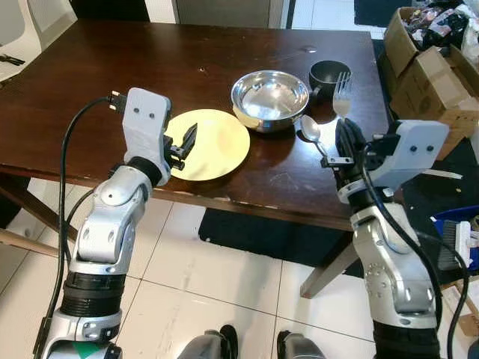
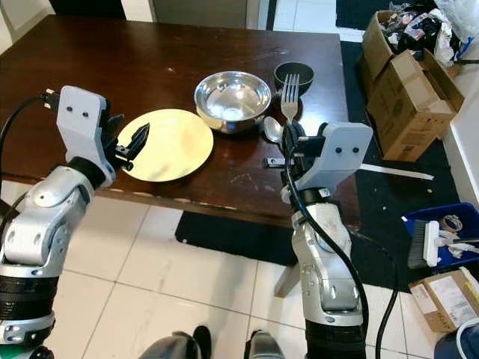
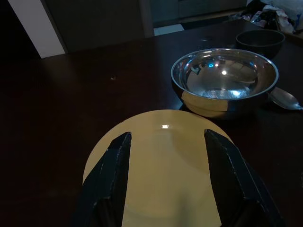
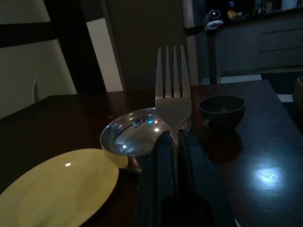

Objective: Setting the table

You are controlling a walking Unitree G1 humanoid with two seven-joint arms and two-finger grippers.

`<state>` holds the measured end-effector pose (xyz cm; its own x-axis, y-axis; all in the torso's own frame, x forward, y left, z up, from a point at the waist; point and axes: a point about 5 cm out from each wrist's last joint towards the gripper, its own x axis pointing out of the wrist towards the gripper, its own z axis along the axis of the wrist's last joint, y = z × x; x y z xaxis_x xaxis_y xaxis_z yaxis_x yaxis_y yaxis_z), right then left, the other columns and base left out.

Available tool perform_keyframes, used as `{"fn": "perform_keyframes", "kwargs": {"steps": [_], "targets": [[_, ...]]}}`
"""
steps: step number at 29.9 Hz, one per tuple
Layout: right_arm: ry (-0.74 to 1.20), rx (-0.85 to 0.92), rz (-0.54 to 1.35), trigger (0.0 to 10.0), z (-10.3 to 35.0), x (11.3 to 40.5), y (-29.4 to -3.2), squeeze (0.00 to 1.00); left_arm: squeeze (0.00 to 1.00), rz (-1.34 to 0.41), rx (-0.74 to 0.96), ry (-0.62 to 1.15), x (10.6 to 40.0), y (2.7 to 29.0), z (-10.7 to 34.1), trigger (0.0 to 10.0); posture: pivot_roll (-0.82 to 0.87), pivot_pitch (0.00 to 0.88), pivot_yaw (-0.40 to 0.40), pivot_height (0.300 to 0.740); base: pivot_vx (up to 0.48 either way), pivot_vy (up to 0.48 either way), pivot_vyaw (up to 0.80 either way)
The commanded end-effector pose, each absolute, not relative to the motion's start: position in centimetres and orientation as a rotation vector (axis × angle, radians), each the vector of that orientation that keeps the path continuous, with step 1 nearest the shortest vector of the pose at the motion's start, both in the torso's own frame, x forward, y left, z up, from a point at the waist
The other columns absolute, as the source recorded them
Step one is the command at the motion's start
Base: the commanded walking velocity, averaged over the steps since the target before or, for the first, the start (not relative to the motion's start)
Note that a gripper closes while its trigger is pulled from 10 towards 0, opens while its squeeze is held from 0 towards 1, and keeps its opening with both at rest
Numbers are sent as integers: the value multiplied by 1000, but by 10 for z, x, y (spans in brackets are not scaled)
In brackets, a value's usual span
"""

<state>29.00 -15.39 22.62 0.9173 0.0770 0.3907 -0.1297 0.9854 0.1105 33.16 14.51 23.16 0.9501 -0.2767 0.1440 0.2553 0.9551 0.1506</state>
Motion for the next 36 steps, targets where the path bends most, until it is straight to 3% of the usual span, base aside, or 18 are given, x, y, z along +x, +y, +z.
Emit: {"fn": "perform_keyframes", "kwargs": {"steps": [1,11,36], "targets": [[-378,143,105,10000,223,289,-156,0,0,-260,133,-144,332,146,225,10000,-165,83,130,740,0,0,0],[-372,152,100,10000,222,290,-157,0,0,-266,148,-144,333,145,225,10000,-161,87,135,740,0,0,48],[-365,163,97,10000,221,291,-157,0,0,-271,166,-143,334,143,225,10000,-154,92,144,740,0,0,782]]}}
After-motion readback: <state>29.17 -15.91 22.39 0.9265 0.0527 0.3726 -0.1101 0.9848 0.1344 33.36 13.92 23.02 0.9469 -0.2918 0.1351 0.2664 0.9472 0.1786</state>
